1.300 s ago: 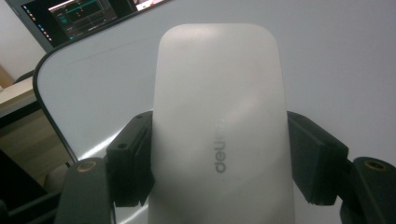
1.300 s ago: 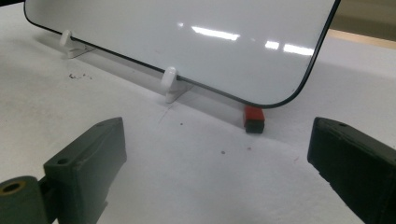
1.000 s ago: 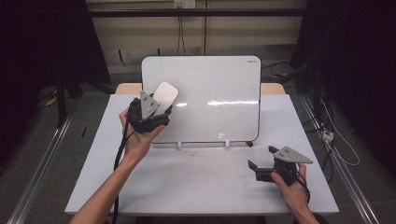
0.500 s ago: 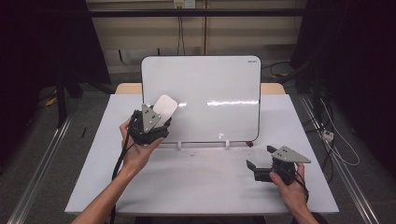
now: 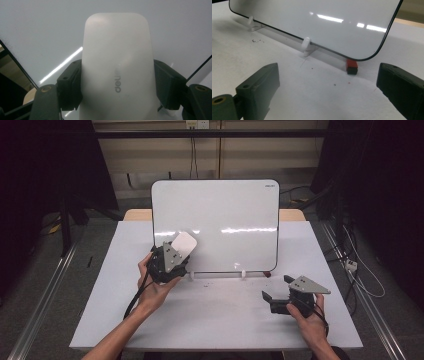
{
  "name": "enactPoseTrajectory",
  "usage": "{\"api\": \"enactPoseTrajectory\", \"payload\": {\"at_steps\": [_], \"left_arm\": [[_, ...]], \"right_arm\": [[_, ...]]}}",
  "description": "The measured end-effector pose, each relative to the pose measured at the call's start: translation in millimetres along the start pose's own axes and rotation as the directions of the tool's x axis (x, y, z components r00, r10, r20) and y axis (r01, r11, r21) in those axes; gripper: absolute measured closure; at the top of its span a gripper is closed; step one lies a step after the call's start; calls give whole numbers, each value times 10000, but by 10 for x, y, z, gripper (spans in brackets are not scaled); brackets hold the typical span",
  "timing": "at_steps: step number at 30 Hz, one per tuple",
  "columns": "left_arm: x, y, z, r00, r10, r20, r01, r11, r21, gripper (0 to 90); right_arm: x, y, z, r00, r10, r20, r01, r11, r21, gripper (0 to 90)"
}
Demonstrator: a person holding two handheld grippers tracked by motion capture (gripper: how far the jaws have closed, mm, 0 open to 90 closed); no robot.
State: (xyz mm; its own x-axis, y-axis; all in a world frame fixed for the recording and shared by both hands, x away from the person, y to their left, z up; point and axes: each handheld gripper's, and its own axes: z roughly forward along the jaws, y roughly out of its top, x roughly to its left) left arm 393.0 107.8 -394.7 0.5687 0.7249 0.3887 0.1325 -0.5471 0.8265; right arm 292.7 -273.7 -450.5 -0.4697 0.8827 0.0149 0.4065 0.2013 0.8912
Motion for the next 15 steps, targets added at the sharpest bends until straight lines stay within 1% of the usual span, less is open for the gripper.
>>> {"api": "enactPoseTrajectory", "payload": {"at_steps": [2,3,5,6,8,11,13,14,15], "left_arm": [[4,-15,25,10000,-38,-6,39,10000,51,311],[7,-29,42,10000,10,-36,-10,9999,102,311],[12,-59,91,10000,30,-37,-29,9997,253,311],[13,-76,118,10000,-2,-64,4,9997,249,311],[8,-97,164,9998,124,-186,-117,9993,351,311],[13,-110,204,9997,137,-202,-130,9993,345,311],[-13,-115,213,9977,542,-404,-526,9978,394,311],[-24,-117,218,9969,658,-443,-639,9971,421,311],[-30,-118,222,9967,659,-479,-637,9969,454,311]], "right_arm": [[-6,0,5,10000,83,8,-83,10000,20,45],[-9,1,6,9999,97,30,-97,10000,10,45],[-11,2,11,10000,54,42,-54,10000,20,45],[-7,3,12,10000,40,36,-40,10000,8,45],[-4,0,17,10000,30,33,-31,10000,43,45],[-6,-1,14,10000,71,69,-71,10000,35,45],[-6,-3,12,9999,87,68,-88,9999,86,45],[-5,-4,11,9999,85,60,-85,9999,78,45],[-3,-4,11,10000,61,56,-61,10000,75,45]]}}
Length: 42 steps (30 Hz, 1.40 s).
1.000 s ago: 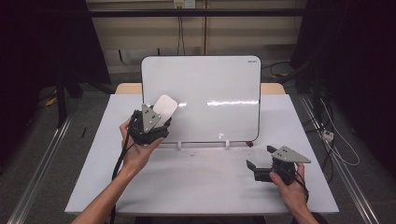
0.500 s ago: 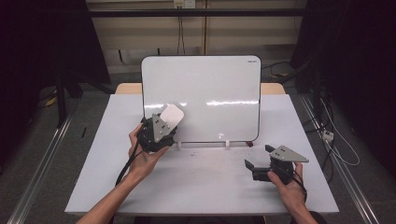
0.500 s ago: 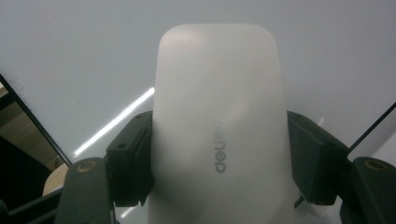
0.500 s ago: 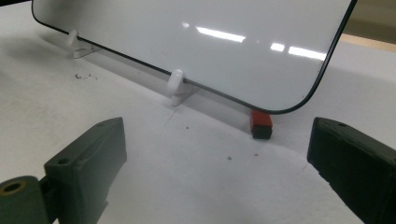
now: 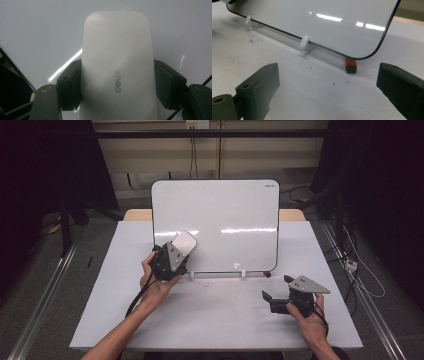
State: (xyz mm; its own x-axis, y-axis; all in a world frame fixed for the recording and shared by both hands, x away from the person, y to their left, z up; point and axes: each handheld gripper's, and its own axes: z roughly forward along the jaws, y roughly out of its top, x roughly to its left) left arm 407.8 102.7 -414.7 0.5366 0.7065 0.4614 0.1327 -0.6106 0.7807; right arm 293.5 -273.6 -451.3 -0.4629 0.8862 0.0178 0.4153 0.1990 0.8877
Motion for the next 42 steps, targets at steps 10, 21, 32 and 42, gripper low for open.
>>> {"api": "enactPoseTrajectory", "payload": {"at_steps": [10,21,32,42], "left_arm": [[-41,-12,43,9992,265,-299,-255,9991,326,309],[27,-24,-14,9979,-619,171,614,9978,251,211],[153,-21,-151,9845,-1539,837,1526,9880,227,66],[327,-34,-347,9322,-3087,1889,3066,9510,408,53]], "right_arm": [[-1,-9,-13,10000,-69,-49,69,10000,-22,45],[16,-9,-27,9999,-120,-48,119,9999,-38,45],[19,-5,-26,9999,-107,-45,107,9999,-29,44],[25,-1,-23,10000,-84,-12,84,10000,-31,45]]}}
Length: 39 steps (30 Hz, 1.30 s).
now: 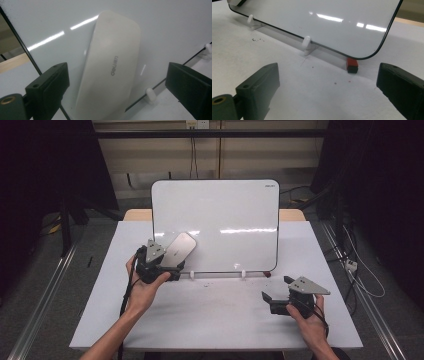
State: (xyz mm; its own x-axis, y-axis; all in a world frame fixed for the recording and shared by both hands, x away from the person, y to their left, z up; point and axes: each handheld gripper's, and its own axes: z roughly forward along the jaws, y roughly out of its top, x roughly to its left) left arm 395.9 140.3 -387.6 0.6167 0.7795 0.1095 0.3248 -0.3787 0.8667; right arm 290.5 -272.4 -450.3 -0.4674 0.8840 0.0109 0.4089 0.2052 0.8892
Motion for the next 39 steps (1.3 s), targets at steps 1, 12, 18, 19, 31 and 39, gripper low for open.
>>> {"api": "enactPoseTrajectory", "payload": {"at_steps": [1,12,18,19,31,39], "left_arm": [[1,-1,-24,10000,-77,-6,77,10000,-17,53],[-14,-140,-248,10000,-51,-64,49,9995,-297,47],[5,-223,-343,9992,-404,44,405,9988,-291,49],[5,-238,-363,9990,-439,-27,438,9986,-301,50],[3,-437,-568,9992,-359,-185,357,9993,-119,55],[-35,-613,-602,9987,-423,-297,428,9990,149,54]], "right_arm": [[-1,-1,0,10000,-13,2,13,10000,16,45],[3,-2,0,10000,-27,14,27,10000,43,45],[4,-2,5,10000,-33,22,33,10000,48,45],[5,-2,4,10000,-50,25,50,10000,44,45],[8,-1,5,10000,-56,48,56,10000,63,45],[5,-4,4,10000,-45,61,45,10000,76,45]]}}
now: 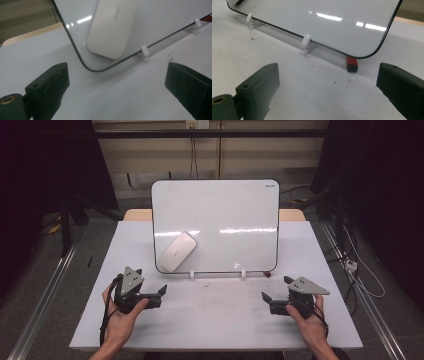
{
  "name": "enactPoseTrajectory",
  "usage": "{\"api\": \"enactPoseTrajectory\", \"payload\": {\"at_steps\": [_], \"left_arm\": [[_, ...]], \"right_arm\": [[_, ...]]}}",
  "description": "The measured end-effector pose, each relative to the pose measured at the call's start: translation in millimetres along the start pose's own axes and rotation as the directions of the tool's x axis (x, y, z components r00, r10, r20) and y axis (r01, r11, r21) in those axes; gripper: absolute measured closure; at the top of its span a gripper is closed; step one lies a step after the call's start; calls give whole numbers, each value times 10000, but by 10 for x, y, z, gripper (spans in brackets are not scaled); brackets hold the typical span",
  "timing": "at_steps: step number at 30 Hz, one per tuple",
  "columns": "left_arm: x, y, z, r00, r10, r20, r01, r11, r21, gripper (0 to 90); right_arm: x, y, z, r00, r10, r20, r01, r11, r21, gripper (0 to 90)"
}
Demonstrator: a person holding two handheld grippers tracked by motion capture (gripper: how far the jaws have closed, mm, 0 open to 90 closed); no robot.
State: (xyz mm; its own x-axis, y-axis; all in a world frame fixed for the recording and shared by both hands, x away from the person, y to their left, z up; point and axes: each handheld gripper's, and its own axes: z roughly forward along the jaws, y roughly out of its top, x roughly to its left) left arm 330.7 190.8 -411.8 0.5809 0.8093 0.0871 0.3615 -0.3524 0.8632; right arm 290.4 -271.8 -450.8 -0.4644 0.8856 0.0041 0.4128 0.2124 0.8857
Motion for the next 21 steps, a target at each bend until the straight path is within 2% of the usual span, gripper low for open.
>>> {"api": "enactPoseTrajectory", "payload": {"at_steps": [5,9,11,14,17,21], "left_arm": [[25,-109,-36,9991,-372,-198,371,9993,-64,52],[41,-171,-44,9991,-377,-181,377,9993,-5,43],[37,-215,-41,9987,-406,-319,404,9992,-82,43],[54,-243,-86,9964,-709,-467,688,9966,-443,46],[29,-251,-86,9932,-852,-789,818,9956,-459,49],[-20,-235,-32,9969,-576,-529,558,9978,-358,52]], "right_arm": [[1,-1,0,10000,-3,1,3,10000,-2,45],[3,-1,4,10000,-8,9,8,10000,31,45],[-1,-3,8,10000,8,42,-8,10000,67,45],[-3,-6,2,10000,-5,71,4,10000,89,45],[-8,-14,0,9999,13,120,-14,9999,147,45],[-19,-13,3,9998,107,183,-110,9998,189,45]]}}
